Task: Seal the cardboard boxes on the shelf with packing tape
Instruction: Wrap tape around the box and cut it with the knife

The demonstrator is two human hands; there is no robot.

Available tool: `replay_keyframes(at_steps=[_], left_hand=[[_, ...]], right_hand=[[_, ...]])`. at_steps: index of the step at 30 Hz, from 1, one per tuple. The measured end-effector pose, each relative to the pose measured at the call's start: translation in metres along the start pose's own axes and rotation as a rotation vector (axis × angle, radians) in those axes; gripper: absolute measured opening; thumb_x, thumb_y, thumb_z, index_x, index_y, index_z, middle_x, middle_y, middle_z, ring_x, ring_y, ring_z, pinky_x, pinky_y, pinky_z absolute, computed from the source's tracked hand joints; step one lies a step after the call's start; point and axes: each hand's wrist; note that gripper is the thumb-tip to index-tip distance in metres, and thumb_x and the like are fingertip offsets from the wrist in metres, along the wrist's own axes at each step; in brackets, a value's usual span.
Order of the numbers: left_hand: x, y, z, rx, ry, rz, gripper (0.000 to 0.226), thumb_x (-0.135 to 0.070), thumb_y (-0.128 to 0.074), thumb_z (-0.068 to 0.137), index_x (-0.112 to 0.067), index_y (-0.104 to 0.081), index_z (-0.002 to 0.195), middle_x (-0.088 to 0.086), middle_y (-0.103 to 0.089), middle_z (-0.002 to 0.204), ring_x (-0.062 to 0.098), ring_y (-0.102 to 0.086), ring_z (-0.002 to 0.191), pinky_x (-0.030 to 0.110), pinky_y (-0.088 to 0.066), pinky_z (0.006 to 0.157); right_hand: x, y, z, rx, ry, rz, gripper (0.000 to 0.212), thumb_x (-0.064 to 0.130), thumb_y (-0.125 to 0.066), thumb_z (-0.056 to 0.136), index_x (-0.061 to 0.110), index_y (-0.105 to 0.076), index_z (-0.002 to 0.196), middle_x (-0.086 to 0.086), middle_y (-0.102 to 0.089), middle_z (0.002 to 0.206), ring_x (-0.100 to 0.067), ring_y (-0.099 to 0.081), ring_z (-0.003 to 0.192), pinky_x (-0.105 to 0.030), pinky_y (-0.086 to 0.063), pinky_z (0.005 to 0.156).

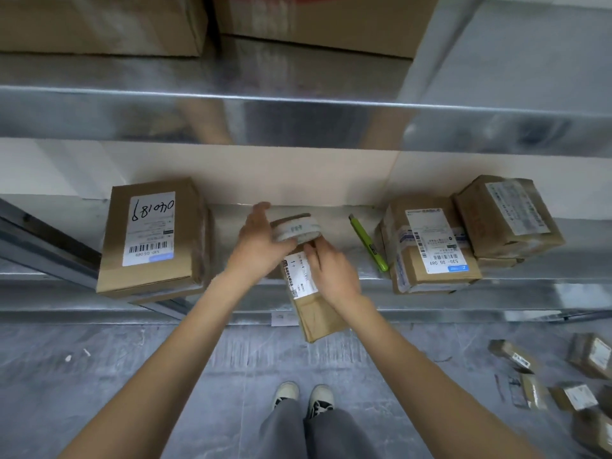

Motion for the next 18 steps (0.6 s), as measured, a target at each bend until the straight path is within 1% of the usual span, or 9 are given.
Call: replay_keyframes(at_steps=[2,4,7,9,12,13,15,17,18], left_hand=[[-0.023,0.007,0.003,-0.034,-0.127,0.069,0.096,-0.055,-0.077,0.068,-0.022,-0.028,0.144,0.002,-0.040,0.145,0.021,-0.041,0.131,0.036,-0.038,0.106],[-0.046,0.008,0.012,0.038,-0.164,0.165,0.096,-0.071,-0.070,0.062,-0.030,-0.033,0.141,-0.004,-0.041,0.143,0.018,-0.046,0.128,0.038,-0.041,0.104],[-0.067,0.001,0.032,0.238,-0.080,0.469,0.077,-0.076,-0.061,0.071,-0.028,-0.049,0.130,-0.004,-0.052,0.134,0.021,-0.053,0.118,0.036,-0.044,0.093],[-0.069,0.000,0.046,0.255,-0.032,0.533,0.059,-0.068,-0.061,0.079,-0.025,-0.054,0.118,0.002,-0.059,0.123,0.024,-0.056,0.109,0.035,-0.046,0.088],[-0.065,0.007,0.064,0.283,0.045,0.414,0.045,-0.058,-0.063,0.083,-0.020,-0.056,0.107,0.004,-0.061,0.109,0.021,-0.057,0.090,0.029,-0.045,0.065],[-0.062,0.008,0.069,0.310,0.066,0.397,0.041,-0.055,-0.065,0.083,-0.021,-0.056,0.105,0.004,-0.061,0.106,0.020,-0.057,0.086,0.028,-0.045,0.061],[-0.057,0.007,0.072,0.366,0.144,0.302,0.039,-0.053,-0.065,0.084,-0.023,-0.055,0.105,0.002,-0.062,0.105,0.021,-0.062,0.089,0.028,-0.049,0.065],[-0.053,0.005,0.074,0.407,0.263,0.128,0.037,-0.058,-0.062,0.084,-0.026,-0.057,0.102,0.002,-0.066,0.108,0.020,-0.066,0.095,0.034,-0.056,0.074],[-0.054,0.007,0.073,0.437,0.321,0.050,0.037,-0.061,-0.060,0.085,-0.026,-0.057,0.098,0.002,-0.069,0.105,0.019,-0.068,0.092,0.037,-0.057,0.078]], right_hand=[[0.002,-0.003,-0.005,-0.011,-0.002,-0.030,0.037,0.038,-0.035,0.101,0.016,-0.045,0.129,-0.010,-0.062,0.113,-0.036,-0.060,0.097,-0.039,-0.045,0.066],[0.004,-0.005,-0.007,-0.023,-0.001,-0.017,0.044,0.041,-0.036,0.099,0.019,-0.039,0.137,-0.009,-0.059,0.115,-0.035,-0.060,0.097,-0.041,-0.049,0.070],[0.005,-0.005,-0.004,-0.039,-0.024,-0.022,0.049,0.045,-0.035,0.099,0.021,-0.033,0.142,-0.009,-0.056,0.112,-0.036,-0.060,0.096,-0.042,-0.050,0.072],[0.005,-0.006,0.000,-0.030,-0.044,-0.046,0.053,0.046,-0.035,0.099,0.023,-0.028,0.147,-0.010,-0.054,0.116,-0.036,-0.060,0.098,-0.041,-0.047,0.072],[0.005,-0.007,0.000,-0.031,-0.062,-0.073,0.060,0.045,-0.037,0.099,0.029,-0.017,0.153,-0.011,-0.053,0.122,-0.037,-0.059,0.100,-0.039,-0.044,0.072],[0.005,-0.008,0.000,-0.042,-0.063,-0.082,0.061,0.046,-0.037,0.099,0.029,-0.015,0.154,-0.011,-0.053,0.123,-0.037,-0.059,0.100,-0.038,-0.042,0.070],[0.004,-0.010,0.001,-0.055,-0.065,-0.109,0.062,0.048,-0.036,0.099,0.030,-0.014,0.154,-0.010,-0.053,0.123,-0.037,-0.059,0.100,-0.036,-0.039,0.068],[0.003,-0.011,0.002,-0.058,-0.069,-0.124,0.063,0.048,-0.038,0.098,0.029,-0.015,0.154,-0.011,-0.053,0.124,-0.036,-0.059,0.100,-0.036,-0.038,0.068],[0.002,-0.011,0.002,-0.060,-0.066,-0.136,0.064,0.048,-0.038,0.098,0.028,-0.016,0.154,-0.011,-0.053,0.123,-0.036,-0.060,0.100,-0.036,-0.039,0.069]])
Point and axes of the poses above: each hand's wrist, its own z-axis towards the middle knuckle, its own y-axis out of the back of the hand, x = y × z
